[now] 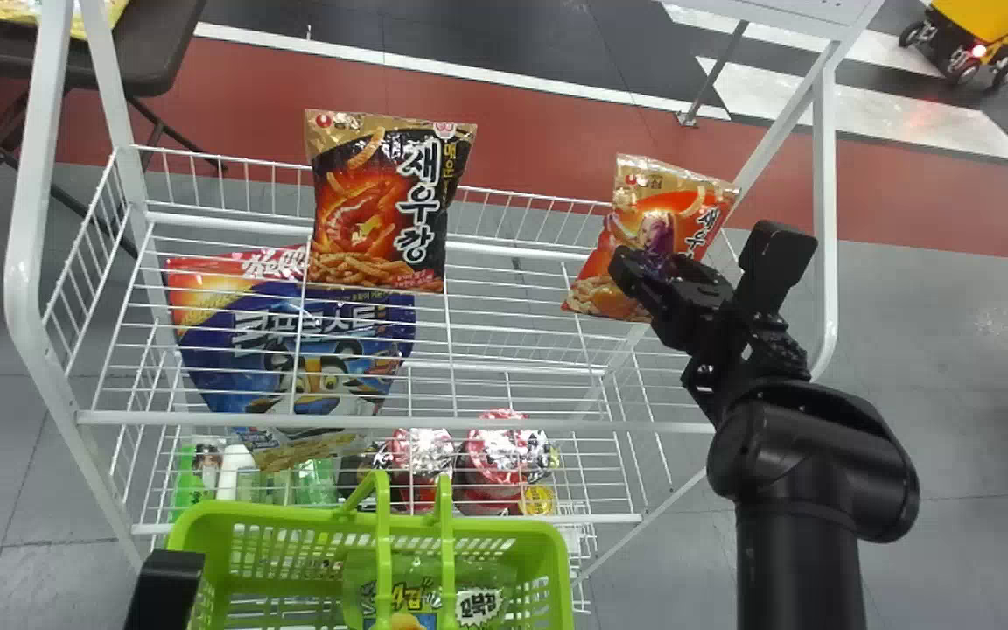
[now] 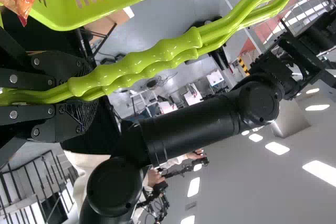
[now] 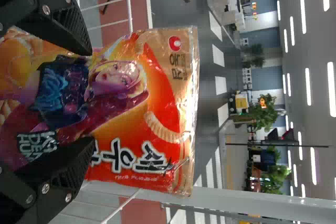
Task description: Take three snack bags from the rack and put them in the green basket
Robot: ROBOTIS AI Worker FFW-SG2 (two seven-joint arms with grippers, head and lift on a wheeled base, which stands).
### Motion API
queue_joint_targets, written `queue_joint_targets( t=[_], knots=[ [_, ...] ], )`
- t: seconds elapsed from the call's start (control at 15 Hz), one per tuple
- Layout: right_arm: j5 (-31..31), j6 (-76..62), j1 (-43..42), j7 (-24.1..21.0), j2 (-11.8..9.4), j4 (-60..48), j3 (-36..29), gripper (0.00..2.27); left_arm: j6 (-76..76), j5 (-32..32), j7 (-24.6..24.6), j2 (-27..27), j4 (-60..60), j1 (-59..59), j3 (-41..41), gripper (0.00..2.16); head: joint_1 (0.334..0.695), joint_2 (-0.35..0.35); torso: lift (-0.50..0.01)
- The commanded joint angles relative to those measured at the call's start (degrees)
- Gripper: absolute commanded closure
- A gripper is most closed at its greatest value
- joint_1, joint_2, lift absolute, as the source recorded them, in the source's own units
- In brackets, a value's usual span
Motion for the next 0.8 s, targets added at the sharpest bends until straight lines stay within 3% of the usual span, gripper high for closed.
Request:
queue_joint_targets(
  t=[0.0, 0.07, 0.27, 0.53, 0.73],
  knots=[
    [-0.03, 2.77, -0.14, 1.78, -0.2, -0.31, -0.47, 2.13, 0.02, 0.19, 0.09, -0.04, 0.04, -0.28, 0.33, 1.3, 0.695, -0.35, -0.009],
    [-0.03, 2.59, 0.22, 2.48, -0.46, -0.66, -0.65, 2.23, 0.02, 0.19, 0.18, -0.13, 0.12, -0.37, 0.42, 1.3, 0.695, -0.35, -0.009],
    [-2.31, 4.52, 3.47, 2.65, -0.37, -4.17, -2.41, 2.23, 0.02, 0.19, 0.36, -0.22, 0.21, -0.63, 0.42, 1.3, 0.695, -0.35, -0.009],
    [-9.08, 10.32, 14.02, 3.27, -0.37, -21.31, -4.52, 2.23, 0.02, 0.27, 0.62, -0.4, 0.83, -1.33, 1.03, 1.3, 0.695, -0.35, -0.009],
    [-17.96, 21.93, 22.36, 5.03, -0.29, -35.9, -10.4, 2.23, -0.16, 0.36, 0.8, -0.57, 0.92, -1.77, 1.91, 1.3, 0.695, -0.35, -0.009]
  ],
)
